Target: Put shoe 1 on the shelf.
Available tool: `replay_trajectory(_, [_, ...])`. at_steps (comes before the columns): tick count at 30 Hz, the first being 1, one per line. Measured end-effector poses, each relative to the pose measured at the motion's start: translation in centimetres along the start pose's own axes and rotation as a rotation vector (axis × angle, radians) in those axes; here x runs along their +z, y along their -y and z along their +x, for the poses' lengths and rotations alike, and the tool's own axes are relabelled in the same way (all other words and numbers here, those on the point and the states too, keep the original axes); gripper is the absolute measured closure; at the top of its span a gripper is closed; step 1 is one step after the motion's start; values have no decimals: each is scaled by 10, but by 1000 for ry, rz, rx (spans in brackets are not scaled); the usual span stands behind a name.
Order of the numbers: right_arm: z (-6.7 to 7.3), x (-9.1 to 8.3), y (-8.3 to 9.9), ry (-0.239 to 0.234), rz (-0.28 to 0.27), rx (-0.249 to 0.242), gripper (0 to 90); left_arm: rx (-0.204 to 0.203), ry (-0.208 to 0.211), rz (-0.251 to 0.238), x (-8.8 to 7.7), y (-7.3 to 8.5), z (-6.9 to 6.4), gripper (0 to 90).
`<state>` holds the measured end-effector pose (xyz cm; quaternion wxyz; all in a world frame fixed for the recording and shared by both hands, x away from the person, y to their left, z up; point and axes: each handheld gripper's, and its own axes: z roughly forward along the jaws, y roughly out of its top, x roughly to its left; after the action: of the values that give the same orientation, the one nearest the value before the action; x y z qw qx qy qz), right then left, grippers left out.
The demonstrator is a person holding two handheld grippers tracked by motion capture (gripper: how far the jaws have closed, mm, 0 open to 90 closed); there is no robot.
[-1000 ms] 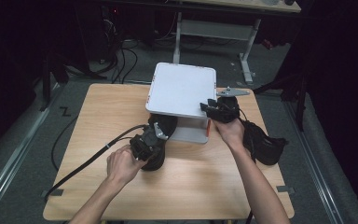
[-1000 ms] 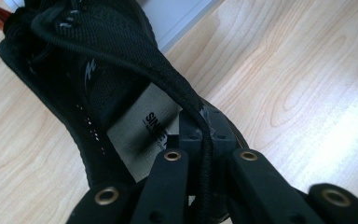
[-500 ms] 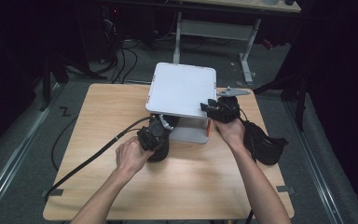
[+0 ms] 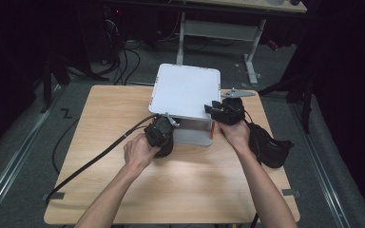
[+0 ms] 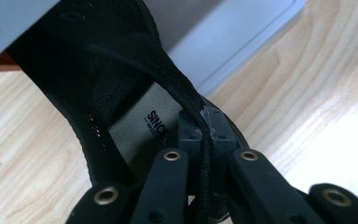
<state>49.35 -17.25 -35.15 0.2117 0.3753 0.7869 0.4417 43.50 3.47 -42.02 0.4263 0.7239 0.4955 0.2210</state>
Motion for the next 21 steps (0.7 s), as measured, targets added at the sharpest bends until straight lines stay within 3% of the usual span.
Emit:
replay_trajectory(6, [0, 0, 0, 1, 0, -4, 599, 34, -16, -23, 12, 1, -1, 867])
replay_trajectory(11, [0, -1, 0, -2, 2, 0, 600, 34, -27, -65, 17, -1, 0, 864])
replay_trajectory(17, [0, 0, 0, -2, 0, -2, 602, 71, -38, -131, 25, 1, 3, 854])
replay_trajectory(21, [-1, 0, 0, -4, 2, -3, 607, 63, -37, -154, 28, 0, 3, 857])
